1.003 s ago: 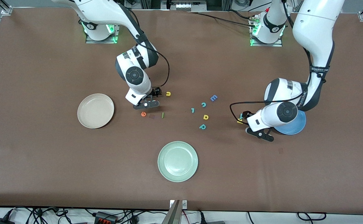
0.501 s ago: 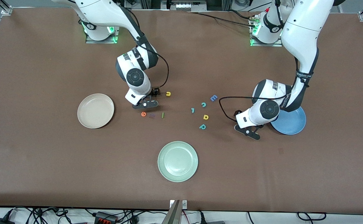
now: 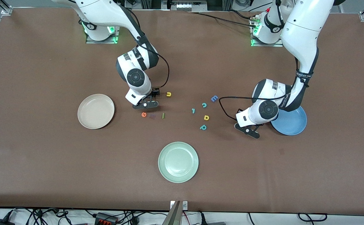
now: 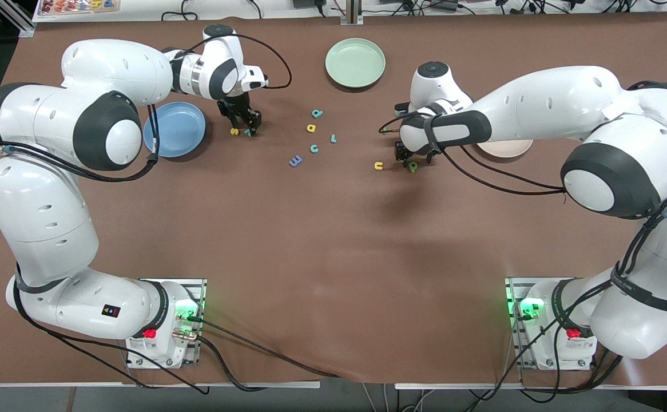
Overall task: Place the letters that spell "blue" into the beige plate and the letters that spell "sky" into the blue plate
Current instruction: 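Grasp the green p with the right gripper while the left gripper grasps the y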
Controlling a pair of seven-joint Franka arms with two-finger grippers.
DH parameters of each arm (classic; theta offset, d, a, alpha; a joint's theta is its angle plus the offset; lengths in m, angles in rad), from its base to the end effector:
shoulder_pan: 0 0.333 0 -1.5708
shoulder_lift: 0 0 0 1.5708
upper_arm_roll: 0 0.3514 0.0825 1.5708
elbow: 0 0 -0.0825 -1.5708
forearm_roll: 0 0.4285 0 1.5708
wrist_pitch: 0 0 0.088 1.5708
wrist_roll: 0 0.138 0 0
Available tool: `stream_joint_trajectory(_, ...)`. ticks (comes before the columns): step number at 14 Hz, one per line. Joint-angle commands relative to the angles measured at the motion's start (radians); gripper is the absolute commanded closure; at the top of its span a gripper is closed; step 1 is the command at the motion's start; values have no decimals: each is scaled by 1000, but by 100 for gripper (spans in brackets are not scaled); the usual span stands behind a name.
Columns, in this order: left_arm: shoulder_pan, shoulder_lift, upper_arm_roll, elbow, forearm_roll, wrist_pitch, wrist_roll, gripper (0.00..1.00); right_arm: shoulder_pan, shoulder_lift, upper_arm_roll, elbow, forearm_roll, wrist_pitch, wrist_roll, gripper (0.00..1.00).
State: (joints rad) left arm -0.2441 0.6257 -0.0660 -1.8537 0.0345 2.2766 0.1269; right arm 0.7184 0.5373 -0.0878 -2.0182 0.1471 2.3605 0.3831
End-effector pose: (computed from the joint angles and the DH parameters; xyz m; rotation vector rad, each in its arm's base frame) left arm 0.6290 -0.1994 0.1302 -3.0431 0.7020 0.3161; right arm 0.4960 0.3665 0.1301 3.0690 0.2168 -0.2924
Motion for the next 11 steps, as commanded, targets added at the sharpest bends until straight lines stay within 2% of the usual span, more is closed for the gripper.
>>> stream_joint_trajectory(1, -30, -20, 6, -13, 8, -28, 3, 89, 16, -19, -4, -10, 12, -33, 10, 51)
stream_joint_trajectory(2, -30, -20, 8, -12, 8, -28, 3, 95, 16, -20, -4, -10, 12, -37, 10, 61)
stream_joint_trajectory(3, -29, -20, 8, -10, 8, -28, 3, 96, 16, -22, -4, -10, 12, -35, 10, 70)
stream_joint_trajectory(5, -27, -20, 14, -7, 8, -29, 2, 99, 16, -23, -4, -8, 12, -37, 8, 81)
stream_joint_trajectory(9, -14, -63, 40, 2, 8, -103, -6, 99, -7, -37, -16, 30, 14, -37, -15, 85)
stream_joint_trajectory(11, 0, -72, 42, 65, 7, -219, -10, 99, -66, -65, -47, 41, 9, -37, -23, 85)
